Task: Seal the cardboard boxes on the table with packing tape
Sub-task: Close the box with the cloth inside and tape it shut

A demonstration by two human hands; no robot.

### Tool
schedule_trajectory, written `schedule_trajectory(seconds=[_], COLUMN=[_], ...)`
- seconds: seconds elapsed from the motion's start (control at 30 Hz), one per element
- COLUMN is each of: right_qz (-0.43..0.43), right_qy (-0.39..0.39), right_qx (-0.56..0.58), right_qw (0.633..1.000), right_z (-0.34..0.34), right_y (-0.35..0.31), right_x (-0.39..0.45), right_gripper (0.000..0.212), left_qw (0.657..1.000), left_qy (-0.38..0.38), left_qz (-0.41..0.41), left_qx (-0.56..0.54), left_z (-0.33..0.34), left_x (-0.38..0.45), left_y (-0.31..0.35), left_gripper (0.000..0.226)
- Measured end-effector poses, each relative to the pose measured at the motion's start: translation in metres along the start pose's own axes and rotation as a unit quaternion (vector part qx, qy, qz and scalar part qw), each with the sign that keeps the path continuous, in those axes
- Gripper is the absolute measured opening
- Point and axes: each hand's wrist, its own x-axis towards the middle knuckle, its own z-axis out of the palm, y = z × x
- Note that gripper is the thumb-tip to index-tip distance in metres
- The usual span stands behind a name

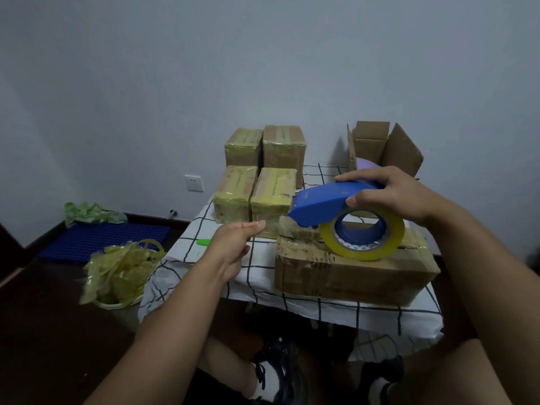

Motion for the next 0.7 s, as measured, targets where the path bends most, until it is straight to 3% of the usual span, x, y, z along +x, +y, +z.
schedule_trajectory(seconds=[0.13,0.4,0.7], right_qz=[0.003,0.01,0.005], right_qy=[-0.002,0.004,0.002], right_qx=[-0.004,-0.009,-0.015], right_qw=[1.0,1.0,1.0], right_z=[0.0,0.002,0.001], right_y=[0.0,-0.004,-0.002], right_x=[0.001,-0.001,0.001], right_gripper=[0.034,0.046,0.036], left_qw=[1.0,1.0,1.0], left_qy=[0.005,0.019,0.003], left_qz=[-0.002,0.004,0.001], left_qx=[-0.005,0.018,0.02], left_z=[0.0,0.005,0.01], left_x=[-0.002,-0.005,-0.008], left_y=[0.0,0.0,-0.002], left_gripper=[0.007,0.012,0.02])
